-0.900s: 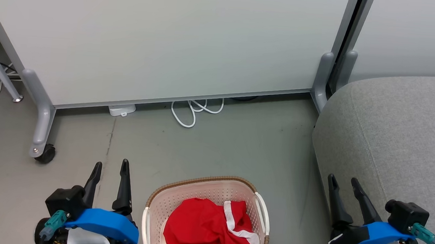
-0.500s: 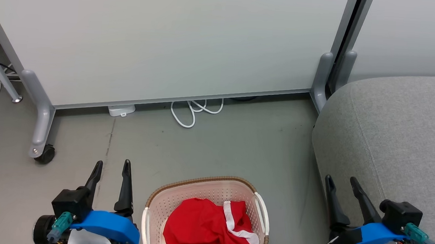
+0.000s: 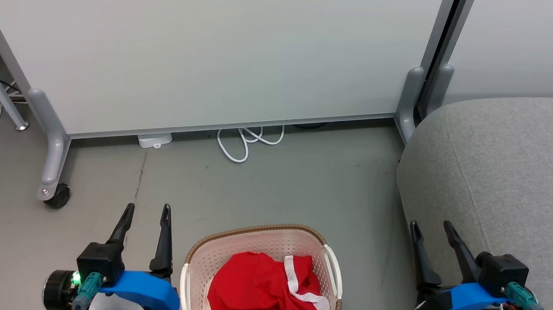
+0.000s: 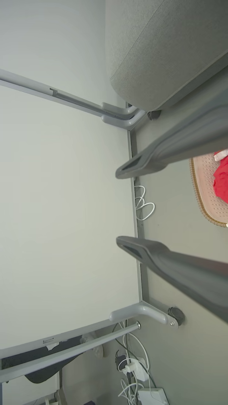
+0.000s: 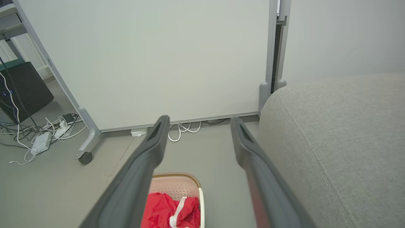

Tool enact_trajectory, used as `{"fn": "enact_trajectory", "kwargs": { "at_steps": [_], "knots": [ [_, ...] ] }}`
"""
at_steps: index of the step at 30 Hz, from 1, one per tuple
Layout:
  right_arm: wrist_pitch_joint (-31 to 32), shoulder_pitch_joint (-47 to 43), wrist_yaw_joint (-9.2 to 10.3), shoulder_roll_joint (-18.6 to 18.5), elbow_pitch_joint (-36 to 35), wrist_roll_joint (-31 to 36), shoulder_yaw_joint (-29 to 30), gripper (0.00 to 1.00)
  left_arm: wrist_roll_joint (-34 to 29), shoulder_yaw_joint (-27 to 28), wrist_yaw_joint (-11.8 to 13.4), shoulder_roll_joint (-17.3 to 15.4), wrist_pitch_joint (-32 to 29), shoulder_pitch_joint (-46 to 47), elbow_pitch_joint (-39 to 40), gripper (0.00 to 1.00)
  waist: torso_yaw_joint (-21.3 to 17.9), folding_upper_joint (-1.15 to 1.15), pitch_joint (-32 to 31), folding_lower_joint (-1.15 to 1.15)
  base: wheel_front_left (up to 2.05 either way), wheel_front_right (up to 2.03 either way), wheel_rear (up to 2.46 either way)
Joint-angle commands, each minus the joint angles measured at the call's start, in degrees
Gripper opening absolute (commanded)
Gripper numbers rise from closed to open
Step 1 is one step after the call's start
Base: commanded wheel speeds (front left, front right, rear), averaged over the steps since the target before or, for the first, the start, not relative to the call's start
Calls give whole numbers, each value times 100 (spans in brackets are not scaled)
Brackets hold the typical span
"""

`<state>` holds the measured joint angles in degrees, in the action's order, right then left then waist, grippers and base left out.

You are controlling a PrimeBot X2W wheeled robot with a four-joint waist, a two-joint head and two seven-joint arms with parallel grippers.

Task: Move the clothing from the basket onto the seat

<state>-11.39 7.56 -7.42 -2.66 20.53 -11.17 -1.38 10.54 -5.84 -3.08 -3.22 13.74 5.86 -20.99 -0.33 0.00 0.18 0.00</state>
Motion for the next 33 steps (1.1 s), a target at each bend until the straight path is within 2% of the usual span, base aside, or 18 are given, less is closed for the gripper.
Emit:
{"fn": "enact_trajectory", "kwargs": {
  "at_steps": [1,11,26,33],
  "knots": [
    [-62,77,-11,-35,10,149,-4,100,-126,-5,-20,2,65,72,-7,100,-3,0,-1,0,0,0,0],
    [-175,88,-8,-37,59,506,-16,100,-504,-43,17,17,164,75,-26,100,-9,0,-9,0,0,0,0],
    [-195,95,-8,-36,88,400,-40,100,-409,0,36,29,155,52,-36,100,-12,0,6,0,0,0,0],
    [-181,211,-8,-35,0,336,-219,100,-355,84,42,29,153,22,-120,100,-267,0,252,0,0,0,0]
  ]
}}
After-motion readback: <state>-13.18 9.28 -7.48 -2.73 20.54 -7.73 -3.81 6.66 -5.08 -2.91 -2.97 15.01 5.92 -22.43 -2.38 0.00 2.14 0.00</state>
